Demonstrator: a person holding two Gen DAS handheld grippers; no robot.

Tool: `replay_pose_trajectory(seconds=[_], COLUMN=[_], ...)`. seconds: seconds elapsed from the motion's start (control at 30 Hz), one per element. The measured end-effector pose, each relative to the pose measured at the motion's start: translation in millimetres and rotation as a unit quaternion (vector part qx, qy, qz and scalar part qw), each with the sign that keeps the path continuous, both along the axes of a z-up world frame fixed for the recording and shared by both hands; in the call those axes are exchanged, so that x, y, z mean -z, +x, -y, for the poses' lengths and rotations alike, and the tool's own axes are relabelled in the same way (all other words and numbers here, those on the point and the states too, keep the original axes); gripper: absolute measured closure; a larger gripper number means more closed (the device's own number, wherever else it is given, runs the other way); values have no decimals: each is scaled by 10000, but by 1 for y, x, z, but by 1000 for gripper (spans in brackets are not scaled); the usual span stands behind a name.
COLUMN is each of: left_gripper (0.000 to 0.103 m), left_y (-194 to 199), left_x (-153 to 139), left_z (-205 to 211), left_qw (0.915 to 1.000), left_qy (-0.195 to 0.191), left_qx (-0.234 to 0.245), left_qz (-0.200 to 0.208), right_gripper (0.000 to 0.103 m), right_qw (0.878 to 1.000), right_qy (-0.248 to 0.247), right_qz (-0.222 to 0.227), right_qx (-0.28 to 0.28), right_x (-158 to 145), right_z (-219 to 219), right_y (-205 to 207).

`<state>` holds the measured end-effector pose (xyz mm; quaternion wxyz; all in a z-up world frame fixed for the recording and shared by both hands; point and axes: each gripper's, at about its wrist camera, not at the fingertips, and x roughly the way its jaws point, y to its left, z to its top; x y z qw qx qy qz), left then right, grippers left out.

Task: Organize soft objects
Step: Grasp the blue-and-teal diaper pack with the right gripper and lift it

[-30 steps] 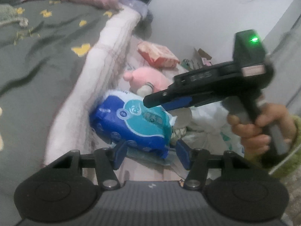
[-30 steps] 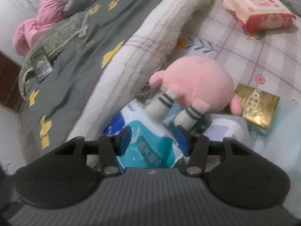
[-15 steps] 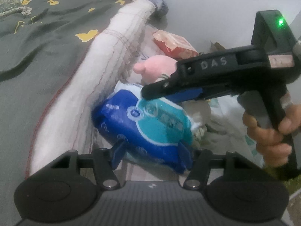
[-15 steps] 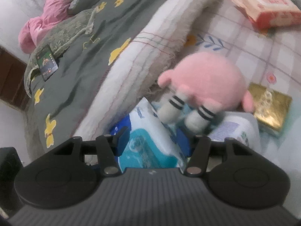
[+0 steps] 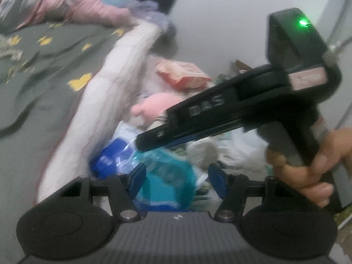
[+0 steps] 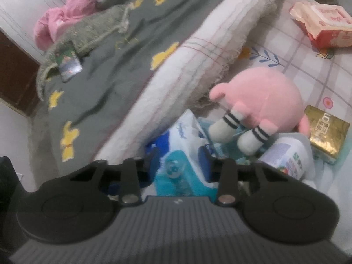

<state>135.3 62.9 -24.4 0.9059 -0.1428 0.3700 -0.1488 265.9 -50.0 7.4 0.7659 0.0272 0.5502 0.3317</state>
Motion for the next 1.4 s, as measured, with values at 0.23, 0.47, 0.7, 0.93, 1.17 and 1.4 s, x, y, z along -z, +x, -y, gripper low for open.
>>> replay_pose_trajectory(seconds=[0.23,0.47,0.7,0.93,1.17,1.4], left_gripper=[40,42,39,34,33,33], left_y=[-12,-6,9,15,21,4], left_x=[11,32,44,48,45,25], left_z=[-3,-15,-21,-21,-14,-13], left_qw=[9992,9969,9954,9930,9919,9945], left_qy=[124,-186,-331,-301,-209,-148], left_qx=[-252,-288,-326,-352,-483,-466], left_qz=[-276,-702,-834,-1083,-1156,-925], right_gripper=[75,69,53,49,35,48], right_qw=[9994,9985,9978,9963,9961,9993], right_qy=[-187,-430,-644,-857,-847,-364], right_qz=[137,127,36,97,175,17], right_qx=[243,306,124,-25,-186,108], right_x=[1,12,22,24,28,16], right_z=[8,9,-7,-19,-27,-4], right_y=[-8,-4,-4,-2,-6,-14])
